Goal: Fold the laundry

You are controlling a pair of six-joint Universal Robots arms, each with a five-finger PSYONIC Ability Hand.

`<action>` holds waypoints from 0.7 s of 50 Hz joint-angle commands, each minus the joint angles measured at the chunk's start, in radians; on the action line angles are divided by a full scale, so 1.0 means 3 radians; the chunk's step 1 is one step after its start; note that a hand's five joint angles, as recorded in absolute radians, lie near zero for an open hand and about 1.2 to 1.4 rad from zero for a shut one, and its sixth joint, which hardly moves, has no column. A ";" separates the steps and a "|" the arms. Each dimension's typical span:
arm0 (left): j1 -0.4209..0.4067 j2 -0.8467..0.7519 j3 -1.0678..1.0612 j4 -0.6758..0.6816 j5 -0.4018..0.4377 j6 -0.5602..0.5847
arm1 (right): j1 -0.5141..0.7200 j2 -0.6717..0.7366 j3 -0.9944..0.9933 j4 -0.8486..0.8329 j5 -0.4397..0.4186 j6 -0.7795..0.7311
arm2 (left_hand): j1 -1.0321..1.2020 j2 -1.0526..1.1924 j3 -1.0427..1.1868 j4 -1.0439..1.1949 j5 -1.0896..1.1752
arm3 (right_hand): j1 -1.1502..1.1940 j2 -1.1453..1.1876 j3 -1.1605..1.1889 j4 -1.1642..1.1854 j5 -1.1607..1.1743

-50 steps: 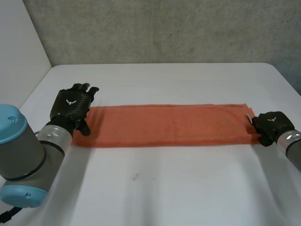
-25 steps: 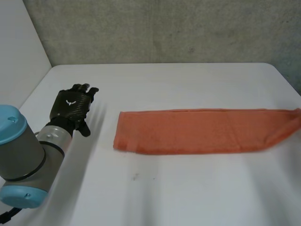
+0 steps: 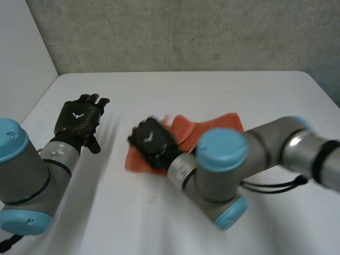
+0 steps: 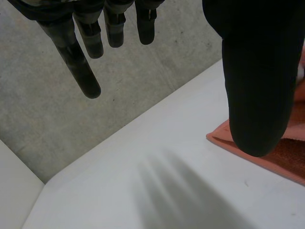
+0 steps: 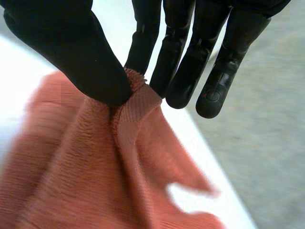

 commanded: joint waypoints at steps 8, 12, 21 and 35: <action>-0.0135 -0.0031 0.0054 0.0005 0.0018 -0.0005 | -0.0077 -0.0196 0.0000 0.0148 0.0426 0.0057 | 0.0011 0.0035 0.0019 -0.1046 -0.0086 | -0.2616 -0.3352 -0.3365 -0.3386 -0.3274; -0.0325 -0.0087 0.0152 0.0046 0.0018 0.0000 | -0.0334 -0.0468 0.0221 0.0148 0.0457 0.0411 | 0.0011 0.0035 0.0019 -0.1046 -0.0086 | -0.2616 -0.3352 -0.3365 -0.3386 -0.3274; -0.0897 -0.0383 0.0519 0.0174 0.0028 0.0000 | -0.1008 -0.0989 0.0941 0.0418 0.0442 0.1015 | 0.0011 0.0035 0.0019 -0.1046 -0.0086 | -0.2616 -0.3352 -0.3365 -0.3386 -0.3274; -0.1189 -0.1216 0.1255 0.0133 0.0039 -0.0138 | -0.1372 -0.0995 0.1453 0.0439 0.0442 0.0912 | 0.0052 0.0076 0.0061 -0.1005 -0.0044 | -0.2616 -0.3352 -0.3365 -0.3386 -0.3274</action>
